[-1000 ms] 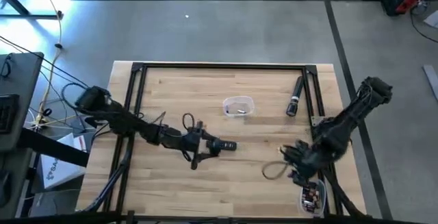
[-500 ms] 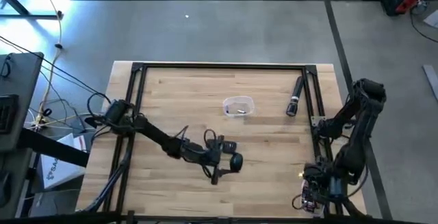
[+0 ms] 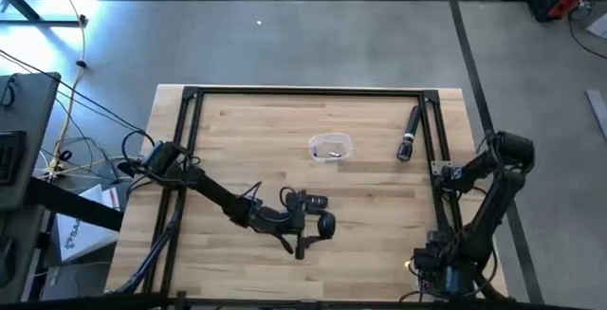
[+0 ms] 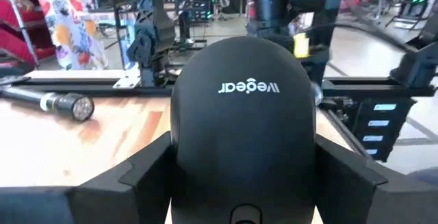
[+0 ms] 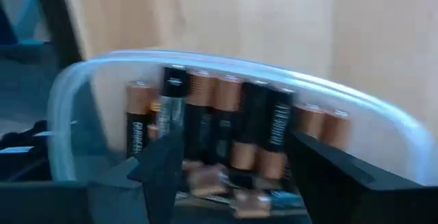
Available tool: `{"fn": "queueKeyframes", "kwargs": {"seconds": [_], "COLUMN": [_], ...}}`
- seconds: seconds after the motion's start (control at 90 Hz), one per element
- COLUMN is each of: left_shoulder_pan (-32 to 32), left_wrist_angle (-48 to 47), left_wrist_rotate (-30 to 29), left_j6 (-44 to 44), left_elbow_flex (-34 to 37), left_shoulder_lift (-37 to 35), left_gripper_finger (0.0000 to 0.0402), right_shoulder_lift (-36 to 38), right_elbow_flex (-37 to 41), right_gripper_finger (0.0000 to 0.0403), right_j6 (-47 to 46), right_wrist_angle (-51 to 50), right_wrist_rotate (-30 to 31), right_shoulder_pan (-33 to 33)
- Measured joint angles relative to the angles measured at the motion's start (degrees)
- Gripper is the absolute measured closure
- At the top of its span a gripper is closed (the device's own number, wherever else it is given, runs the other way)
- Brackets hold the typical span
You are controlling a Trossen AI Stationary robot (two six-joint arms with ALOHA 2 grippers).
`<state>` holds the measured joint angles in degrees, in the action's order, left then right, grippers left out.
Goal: Insert battery
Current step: Insert the black battery into the computer mouse
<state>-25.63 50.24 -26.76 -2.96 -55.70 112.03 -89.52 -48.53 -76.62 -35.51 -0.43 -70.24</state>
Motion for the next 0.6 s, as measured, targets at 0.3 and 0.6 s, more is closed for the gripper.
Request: {"fn": "queueKeyframes", "kwargs": {"seconds": [0.3,0.6], "left_shoulder_pan": [1.0,1.6], "left_wrist_angle": [0.0,-0.2], "left_wrist_rotate": [-1.6,-1.6], "left_j6": [-1.5,-1.5], "left_elbow_flex": [0.0,0.0], "left_shoulder_lift": [0.0,0.0], "left_gripper_finger": [0.0151,0.0150], "right_shoulder_lift": [-0.1,-1.2], "right_elbow_flex": [-2.5,-2.7], "right_gripper_finger": [0.0210,0.0287], "right_j6": [-0.2,0.2], "right_wrist_angle": [1.7,-1.2], "right_wrist_rotate": [4.2,8.6], "right_shoulder_pan": [-0.7,-2.8]}}
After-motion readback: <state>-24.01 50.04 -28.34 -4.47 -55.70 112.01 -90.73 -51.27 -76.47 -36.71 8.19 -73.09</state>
